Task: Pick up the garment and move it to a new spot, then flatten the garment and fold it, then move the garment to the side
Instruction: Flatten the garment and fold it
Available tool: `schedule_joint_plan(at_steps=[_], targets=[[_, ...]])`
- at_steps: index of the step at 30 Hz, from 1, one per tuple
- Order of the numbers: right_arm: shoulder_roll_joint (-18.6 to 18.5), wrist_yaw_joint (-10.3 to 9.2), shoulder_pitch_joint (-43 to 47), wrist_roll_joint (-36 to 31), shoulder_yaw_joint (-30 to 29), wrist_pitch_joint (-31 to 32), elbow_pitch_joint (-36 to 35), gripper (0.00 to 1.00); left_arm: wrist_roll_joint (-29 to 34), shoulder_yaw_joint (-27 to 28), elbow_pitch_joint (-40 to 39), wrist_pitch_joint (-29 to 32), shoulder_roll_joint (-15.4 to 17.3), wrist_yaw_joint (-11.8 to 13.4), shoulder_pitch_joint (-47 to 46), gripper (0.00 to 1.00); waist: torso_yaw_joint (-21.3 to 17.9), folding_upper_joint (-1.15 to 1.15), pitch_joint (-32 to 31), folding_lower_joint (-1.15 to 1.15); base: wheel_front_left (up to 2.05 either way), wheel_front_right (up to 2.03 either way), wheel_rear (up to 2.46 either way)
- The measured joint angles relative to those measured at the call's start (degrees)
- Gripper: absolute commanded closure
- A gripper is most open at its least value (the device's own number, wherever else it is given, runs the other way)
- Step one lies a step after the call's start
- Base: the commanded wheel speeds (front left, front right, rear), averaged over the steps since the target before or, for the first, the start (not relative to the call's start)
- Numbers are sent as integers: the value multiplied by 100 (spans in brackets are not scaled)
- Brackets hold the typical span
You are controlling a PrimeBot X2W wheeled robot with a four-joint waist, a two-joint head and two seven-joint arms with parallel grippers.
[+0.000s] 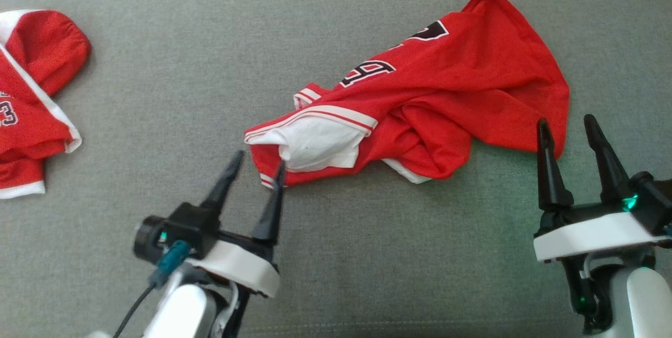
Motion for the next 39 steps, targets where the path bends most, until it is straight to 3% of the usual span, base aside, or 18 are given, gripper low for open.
schedule_joint_plan(at_steps=[5, 12, 14, 19, 23, 32, 37, 38, 39], targets=[[1, 0, -12, 74, 87, -3, 3, 0, -170, -240, 452, 253, -74, -327, -228, 0, -101, 0, 98, 0, 0, 0, 0], [2, 0, -26, 208, 163, -60, 79, 0, -432, -154, 1339, 304, -174, -433, -689, 0, -336, 0, 223, 0, 0, 0, 0], [2, 0, -26, 231, 159, -77, 108, 0, -523, -112, 1470, 279, -185, -483, -751, 100, -382, 0, 254, 0, 0, 0, 0], [3, 0, -26, 304, 122, -109, 137, 0, -606, 19, 1502, 167, -179, -479, -762, 100, -405, 0, 281, 0, 0, 0, 0], [3, 0, -24, 344, 59, -110, 163, 0, -731, 182, 1073, 157, -89, -379, -656, 100, -347, 0, 271, 0, 0, 0, 0], [5, 0, -8, 407, -105, -108, 169, 0, -909, 444, -236, 946, 396, -52, 29, 100, -151, 0, 230, 0, 0, 0, 0], [7, 0, -1, 409, -109, -107, 168, 0, -1094, 598, -364, 1171, 567, 56, 399, 100, -189, 0, 257, 0, 0, 0, 0], [7, 0, -2, 409, -110, -107, 168, 0, -1107, 594, -321, 1171, 560, 55, 437, 68, -197, 0, 261, 0, 0, 0, 0], [7, 0, -1, 409, -110, -107, 168, 0, -1140, 593, -257, 1168, 544, 55, 455, 2, -205, 0, 264, 0, 0, 0, 0]])
